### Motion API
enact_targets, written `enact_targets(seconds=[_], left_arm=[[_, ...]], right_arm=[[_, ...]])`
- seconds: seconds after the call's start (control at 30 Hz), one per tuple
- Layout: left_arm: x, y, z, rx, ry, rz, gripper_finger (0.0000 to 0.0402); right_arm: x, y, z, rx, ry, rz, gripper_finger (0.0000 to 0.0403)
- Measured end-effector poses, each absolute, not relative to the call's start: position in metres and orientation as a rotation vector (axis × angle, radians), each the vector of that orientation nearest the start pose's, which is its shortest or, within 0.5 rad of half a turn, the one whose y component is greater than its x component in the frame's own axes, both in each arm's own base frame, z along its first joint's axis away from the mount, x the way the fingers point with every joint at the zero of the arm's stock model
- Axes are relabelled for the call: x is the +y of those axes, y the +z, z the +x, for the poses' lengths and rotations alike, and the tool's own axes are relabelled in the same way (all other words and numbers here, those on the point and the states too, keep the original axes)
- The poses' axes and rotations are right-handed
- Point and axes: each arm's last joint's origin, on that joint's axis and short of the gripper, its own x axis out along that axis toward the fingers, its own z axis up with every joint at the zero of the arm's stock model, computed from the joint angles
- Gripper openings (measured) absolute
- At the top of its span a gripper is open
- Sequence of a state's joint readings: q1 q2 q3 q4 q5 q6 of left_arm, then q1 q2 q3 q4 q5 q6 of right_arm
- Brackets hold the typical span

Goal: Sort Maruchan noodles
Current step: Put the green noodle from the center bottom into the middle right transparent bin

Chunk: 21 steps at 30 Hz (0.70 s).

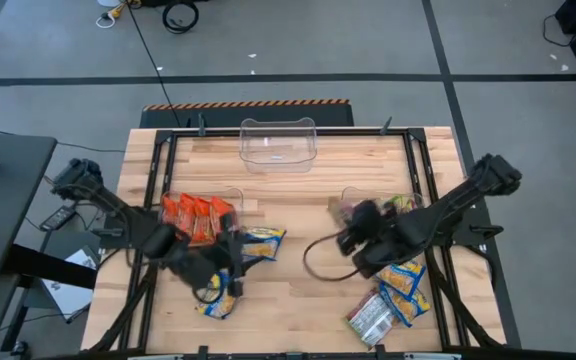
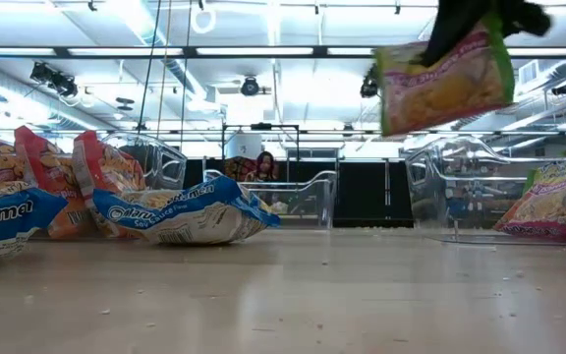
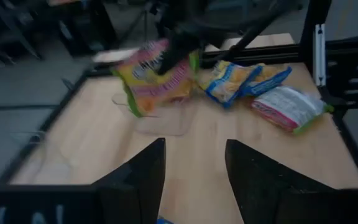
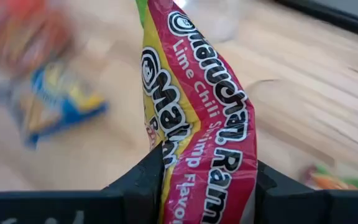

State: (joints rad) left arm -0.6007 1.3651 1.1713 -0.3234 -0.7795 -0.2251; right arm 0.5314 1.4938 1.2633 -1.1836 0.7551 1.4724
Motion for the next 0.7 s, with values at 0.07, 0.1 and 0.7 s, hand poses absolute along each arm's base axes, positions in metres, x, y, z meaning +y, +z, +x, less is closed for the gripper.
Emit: enact_targets(seconds=[0.07, 0.1, 0.7], left_arm=[[-0.157, 0.33, 0.25, 0.361, 0.229, 0.133, 0.0169], [-0.159, 0.33, 0.248, 0.358, 0.227, 0.135, 0.0169], [-0.158, 0.32, 0.241, 0.451, 0.236, 0.165, 0.0169]], right_arm=[[0.112, 0.288, 0.228, 0.621, -0.966, 0.55, 0.0125], [0.109, 0.289, 0.224, 0.599, -1.006, 0.577, 0.0125], [0.088, 0.203, 0.234, 0.489, -1.432, 0.734, 0.0126]])
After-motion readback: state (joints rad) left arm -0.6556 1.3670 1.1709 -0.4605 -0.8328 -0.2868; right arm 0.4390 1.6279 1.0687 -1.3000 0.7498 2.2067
